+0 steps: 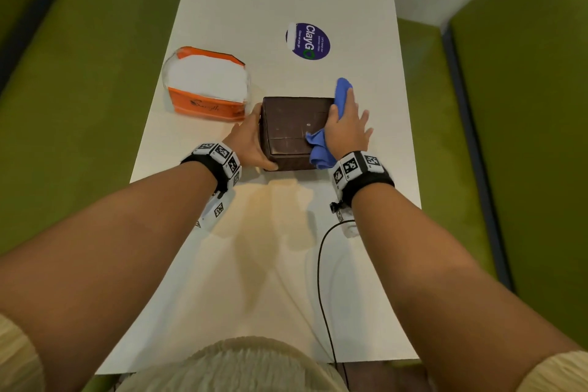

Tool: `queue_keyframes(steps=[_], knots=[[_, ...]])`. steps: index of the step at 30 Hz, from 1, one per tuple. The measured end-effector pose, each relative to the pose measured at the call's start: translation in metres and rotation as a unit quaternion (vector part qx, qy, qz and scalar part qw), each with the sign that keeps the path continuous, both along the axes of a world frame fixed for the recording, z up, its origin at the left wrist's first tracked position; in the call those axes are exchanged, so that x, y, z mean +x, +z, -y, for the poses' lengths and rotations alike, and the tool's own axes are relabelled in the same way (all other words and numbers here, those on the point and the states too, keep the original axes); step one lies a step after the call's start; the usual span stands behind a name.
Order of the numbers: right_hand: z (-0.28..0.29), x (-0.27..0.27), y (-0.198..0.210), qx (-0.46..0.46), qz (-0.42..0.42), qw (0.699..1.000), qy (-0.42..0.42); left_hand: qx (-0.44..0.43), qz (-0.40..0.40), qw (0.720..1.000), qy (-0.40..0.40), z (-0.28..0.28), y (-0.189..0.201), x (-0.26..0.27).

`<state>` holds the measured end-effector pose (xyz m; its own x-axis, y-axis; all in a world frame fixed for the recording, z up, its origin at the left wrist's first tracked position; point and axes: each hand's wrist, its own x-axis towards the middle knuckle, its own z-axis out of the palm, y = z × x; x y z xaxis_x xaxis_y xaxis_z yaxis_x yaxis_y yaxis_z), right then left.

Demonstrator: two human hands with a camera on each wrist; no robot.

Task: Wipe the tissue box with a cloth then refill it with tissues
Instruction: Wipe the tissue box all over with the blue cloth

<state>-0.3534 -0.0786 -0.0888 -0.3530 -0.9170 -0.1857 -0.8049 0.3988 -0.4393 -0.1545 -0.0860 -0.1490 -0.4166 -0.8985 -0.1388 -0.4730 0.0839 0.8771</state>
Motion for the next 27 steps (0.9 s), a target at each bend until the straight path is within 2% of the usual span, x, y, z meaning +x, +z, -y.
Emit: queue_keyframes(steps=[2, 5, 8, 11, 15, 19, 24, 26, 27], knots=[[-0.002, 0.005, -0.001, -0.007, -0.016, 1.0, -0.008, -0.004, 0.001, 1.0, -0.006, 0.001, 0.002, -0.001], [-0.012, 0.022, -0.003, -0.015, -0.09, 0.992, 0.083, -0.007, 0.014, 1.0, -0.008, 0.002, 0.006, 0.0], [-0.025, 0.048, -0.005, -0.026, -0.084, 0.98, 0.177, -0.009, 0.033, 0.999, -0.012, 0.005, 0.008, -0.003], [-0.031, 0.069, -0.006, -0.042, -0.069, 0.963, 0.255, 0.03, 0.046, 0.998, -0.022, 0.007, 0.009, -0.003], [-0.018, 0.054, -0.004, -0.04, -0.084, 0.946, 0.311, 0.0, 0.015, 1.0, -0.021, 0.008, 0.003, -0.001], [0.0, 0.03, -0.006, -0.033, -0.098, 0.958, 0.266, -0.001, -0.054, 0.998, -0.015, 0.007, 0.006, -0.002], [0.013, 0.017, -0.008, -0.039, -0.128, 0.975, 0.179, 0.013, -0.049, 0.999, 0.001, 0.009, 0.004, -0.004], [0.016, 0.009, -0.007, -0.031, -0.09, 0.987, 0.127, 0.014, -0.042, 0.999, 0.005, 0.01, 0.003, -0.004], [0.017, 0.004, -0.005, -0.028, -0.042, 0.995, 0.09, 0.017, -0.042, 0.999, 0.005, 0.01, 0.001, -0.004]])
